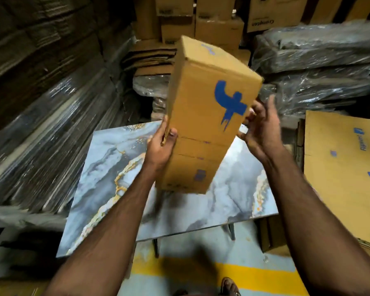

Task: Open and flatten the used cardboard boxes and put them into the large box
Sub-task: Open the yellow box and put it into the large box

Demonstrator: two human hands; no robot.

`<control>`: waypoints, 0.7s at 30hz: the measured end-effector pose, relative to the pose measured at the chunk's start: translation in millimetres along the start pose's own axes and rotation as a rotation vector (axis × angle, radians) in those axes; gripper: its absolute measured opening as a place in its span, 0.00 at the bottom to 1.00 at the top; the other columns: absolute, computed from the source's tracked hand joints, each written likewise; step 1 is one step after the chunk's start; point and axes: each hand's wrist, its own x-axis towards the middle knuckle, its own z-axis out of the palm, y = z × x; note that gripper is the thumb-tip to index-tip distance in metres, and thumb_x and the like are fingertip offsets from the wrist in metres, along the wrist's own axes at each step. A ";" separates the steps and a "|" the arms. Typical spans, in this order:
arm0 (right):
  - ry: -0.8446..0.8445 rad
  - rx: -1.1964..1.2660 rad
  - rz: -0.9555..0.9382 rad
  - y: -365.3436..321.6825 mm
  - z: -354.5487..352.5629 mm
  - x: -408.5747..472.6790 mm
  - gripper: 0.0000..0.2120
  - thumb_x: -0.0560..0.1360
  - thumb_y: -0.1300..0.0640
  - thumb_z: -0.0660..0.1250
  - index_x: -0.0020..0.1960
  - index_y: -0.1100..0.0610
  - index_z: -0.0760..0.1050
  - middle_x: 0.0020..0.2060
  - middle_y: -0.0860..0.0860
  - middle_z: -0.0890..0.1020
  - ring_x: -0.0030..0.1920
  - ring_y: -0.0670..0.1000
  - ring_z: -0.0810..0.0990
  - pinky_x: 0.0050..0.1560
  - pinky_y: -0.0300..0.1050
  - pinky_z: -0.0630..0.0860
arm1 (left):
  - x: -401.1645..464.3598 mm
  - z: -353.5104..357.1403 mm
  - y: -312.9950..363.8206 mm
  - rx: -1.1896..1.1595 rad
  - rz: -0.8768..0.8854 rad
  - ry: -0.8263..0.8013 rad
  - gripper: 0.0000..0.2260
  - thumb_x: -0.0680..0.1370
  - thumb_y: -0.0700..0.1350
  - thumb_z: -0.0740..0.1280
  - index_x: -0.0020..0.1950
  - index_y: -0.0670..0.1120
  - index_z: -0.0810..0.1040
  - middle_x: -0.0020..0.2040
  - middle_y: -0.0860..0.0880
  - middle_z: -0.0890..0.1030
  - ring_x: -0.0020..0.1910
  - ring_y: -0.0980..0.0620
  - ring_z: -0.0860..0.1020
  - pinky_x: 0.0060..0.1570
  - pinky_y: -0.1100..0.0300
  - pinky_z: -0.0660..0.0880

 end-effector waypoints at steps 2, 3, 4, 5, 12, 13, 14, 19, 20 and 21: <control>-0.116 -0.265 -0.121 -11.7 30.1 6.5 0.26 0.80 0.32 0.49 0.66 0.44 0.75 0.57 0.48 0.79 0.61 0.49 0.74 0.65 0.58 0.70 | 1.6 10.8 0.3 -0.332 -0.108 0.020 0.31 0.77 0.69 0.58 0.73 0.50 0.71 0.69 0.50 0.76 0.68 0.52 0.74 0.70 0.48 0.70; -0.153 -0.425 -0.163 -13.7 42.1 10.6 0.26 0.79 0.30 0.49 0.69 0.39 0.71 0.66 0.47 0.75 0.68 0.48 0.70 0.69 0.60 0.66 | -1.1 16.7 -1.0 -0.487 -0.163 0.022 0.31 0.77 0.69 0.58 0.73 0.51 0.71 0.70 0.50 0.76 0.69 0.51 0.74 0.70 0.46 0.69; -0.178 -0.593 -0.194 -14.9 52.0 13.0 0.26 0.77 0.29 0.49 0.71 0.36 0.68 0.72 0.46 0.69 0.73 0.49 0.65 0.73 0.60 0.61 | -7.5 23.1 0.0 -0.625 -0.223 0.047 0.31 0.77 0.69 0.59 0.73 0.51 0.70 0.70 0.51 0.76 0.69 0.51 0.74 0.70 0.46 0.69; -0.196 -0.753 -0.218 -15.1 59.0 13.9 0.26 0.77 0.30 0.49 0.72 0.35 0.65 0.73 0.45 0.66 0.75 0.50 0.61 0.75 0.57 0.57 | -12.1 29.5 0.4 -0.753 -0.275 0.093 0.27 0.79 0.67 0.58 0.72 0.52 0.71 0.68 0.52 0.77 0.67 0.52 0.76 0.68 0.47 0.71; -0.289 -1.181 -0.407 29.9 55.4 6.1 0.29 0.77 0.36 0.56 0.72 0.50 0.71 0.69 0.50 0.72 0.70 0.50 0.68 0.71 0.56 0.64 | -22.5 51.4 -22.2 -1.161 -0.750 0.231 0.34 0.76 0.73 0.49 0.71 0.51 0.71 0.66 0.46 0.77 0.63 0.41 0.75 0.65 0.39 0.68; -0.268 -1.213 -0.383 37.8 49.0 7.0 0.29 0.77 0.35 0.55 0.70 0.49 0.72 0.66 0.50 0.72 0.68 0.50 0.69 0.68 0.58 0.66 | -24.8 54.5 -28.5 -1.169 -0.869 0.203 0.37 0.75 0.74 0.50 0.72 0.51 0.70 0.69 0.45 0.75 0.66 0.40 0.73 0.65 0.37 0.67; -0.246 -1.257 -0.362 44.2 42.0 5.8 0.28 0.76 0.34 0.54 0.69 0.48 0.73 0.65 0.49 0.72 0.67 0.49 0.69 0.66 0.58 0.66 | -30.6 57.3 -31.0 -1.172 -0.954 0.166 0.37 0.75 0.73 0.50 0.73 0.50 0.70 0.71 0.43 0.73 0.69 0.38 0.71 0.65 0.36 0.67; -0.245 -1.316 -0.307 67.3 5.2 3.2 0.24 0.77 0.36 0.54 0.64 0.47 0.74 0.61 0.46 0.76 0.63 0.48 0.73 0.63 0.58 0.70 | -59.1 71.5 -49.8 -1.127 -1.161 0.140 0.29 0.81 0.62 0.49 0.67 0.41 0.72 0.71 0.38 0.71 0.71 0.38 0.69 0.66 0.38 0.67; -0.244 -1.280 -0.274 71.3 -3.3 2.1 0.22 0.78 0.37 0.56 0.64 0.48 0.74 0.60 0.45 0.77 0.62 0.47 0.74 0.63 0.56 0.71 | -62.7 72.6 -55.4 -1.098 -1.210 0.128 0.32 0.81 0.63 0.48 0.71 0.40 0.69 0.72 0.37 0.70 0.71 0.37 0.69 0.64 0.38 0.69; -0.240 -1.223 -0.224 75.6 -11.3 0.2 0.20 0.79 0.40 0.58 0.65 0.49 0.74 0.60 0.45 0.78 0.61 0.46 0.75 0.64 0.55 0.72 | -66.2 72.8 -60.2 -1.070 -1.243 0.111 0.34 0.81 0.64 0.46 0.73 0.39 0.66 0.73 0.37 0.69 0.71 0.37 0.70 0.61 0.38 0.69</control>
